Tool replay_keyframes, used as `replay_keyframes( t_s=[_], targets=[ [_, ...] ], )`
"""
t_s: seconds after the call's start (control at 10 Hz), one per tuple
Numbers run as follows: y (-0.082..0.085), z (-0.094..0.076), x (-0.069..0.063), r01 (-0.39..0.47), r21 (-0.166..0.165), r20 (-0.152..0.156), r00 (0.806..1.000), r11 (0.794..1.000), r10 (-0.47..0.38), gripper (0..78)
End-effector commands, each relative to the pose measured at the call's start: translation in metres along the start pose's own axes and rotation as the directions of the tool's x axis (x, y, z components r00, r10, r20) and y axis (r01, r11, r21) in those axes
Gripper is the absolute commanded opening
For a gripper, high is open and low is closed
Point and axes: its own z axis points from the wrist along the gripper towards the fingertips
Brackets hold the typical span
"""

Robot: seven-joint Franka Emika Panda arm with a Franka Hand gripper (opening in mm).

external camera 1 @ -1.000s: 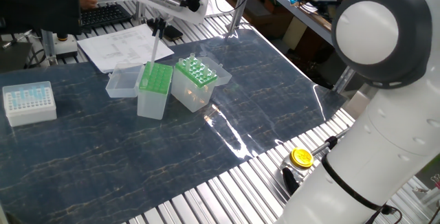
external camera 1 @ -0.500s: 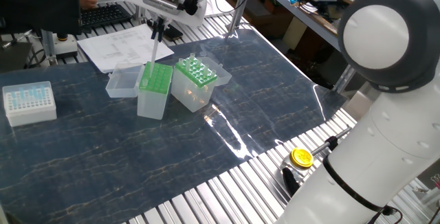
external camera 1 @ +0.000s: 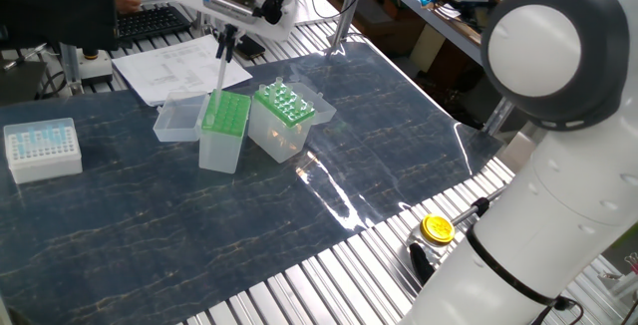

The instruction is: Transfer all large pipette tips from one holder to another

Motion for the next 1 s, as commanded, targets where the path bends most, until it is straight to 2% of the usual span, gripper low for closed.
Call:
replay_keyframes(
  t_s=[0.1, 1.0],
  targets=[
    [0.002, 0.0003, -0.0009, 0.0, -0.003, 0.003, 1.0, 1.0, 0.0, 1.3],
    [-0.0013, 0.0075, -0.0045, 0.005, -0.009, 0.0, 1.0, 1.0, -0.005, 1.3]
  ],
)
